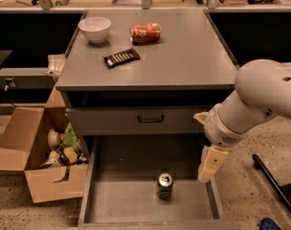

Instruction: Pick green can from middle drawer and place on counter

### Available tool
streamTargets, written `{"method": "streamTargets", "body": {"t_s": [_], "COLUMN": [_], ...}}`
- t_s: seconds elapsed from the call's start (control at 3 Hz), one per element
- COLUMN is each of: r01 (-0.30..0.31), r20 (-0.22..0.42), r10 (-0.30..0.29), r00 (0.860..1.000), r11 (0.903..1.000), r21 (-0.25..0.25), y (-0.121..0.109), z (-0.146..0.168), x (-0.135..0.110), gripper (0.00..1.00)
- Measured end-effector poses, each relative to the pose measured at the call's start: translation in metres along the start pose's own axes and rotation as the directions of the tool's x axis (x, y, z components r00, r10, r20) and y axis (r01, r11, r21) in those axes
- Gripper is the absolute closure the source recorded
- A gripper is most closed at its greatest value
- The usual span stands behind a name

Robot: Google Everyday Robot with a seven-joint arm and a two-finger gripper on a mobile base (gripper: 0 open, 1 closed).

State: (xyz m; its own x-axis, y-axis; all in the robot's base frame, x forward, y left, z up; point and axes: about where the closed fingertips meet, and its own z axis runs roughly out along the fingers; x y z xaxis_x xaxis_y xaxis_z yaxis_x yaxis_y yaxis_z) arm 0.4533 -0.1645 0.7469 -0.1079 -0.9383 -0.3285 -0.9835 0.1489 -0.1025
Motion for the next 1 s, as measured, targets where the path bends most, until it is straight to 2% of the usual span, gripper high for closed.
{"method": "streamTargets", "body": {"t_s": [0.33, 0.67, 1.0], "r01": [-0.015, -0.038, -0.059], "r20": [0.050, 0.117, 0.203], "r10": [0.017, 0.042, 0.066], "r00": [0.999, 0.992, 0.977], "r11": [0.9995, 0.9986, 0.9973], "r21": [-0.026, -0.038, -0.043], "y": [0.004, 0.016, 0.024], "z": [0.029, 0.078, 0.125], "x": [0.009, 0.021, 0.034], "gripper": [0.00, 0.00, 0.00]}}
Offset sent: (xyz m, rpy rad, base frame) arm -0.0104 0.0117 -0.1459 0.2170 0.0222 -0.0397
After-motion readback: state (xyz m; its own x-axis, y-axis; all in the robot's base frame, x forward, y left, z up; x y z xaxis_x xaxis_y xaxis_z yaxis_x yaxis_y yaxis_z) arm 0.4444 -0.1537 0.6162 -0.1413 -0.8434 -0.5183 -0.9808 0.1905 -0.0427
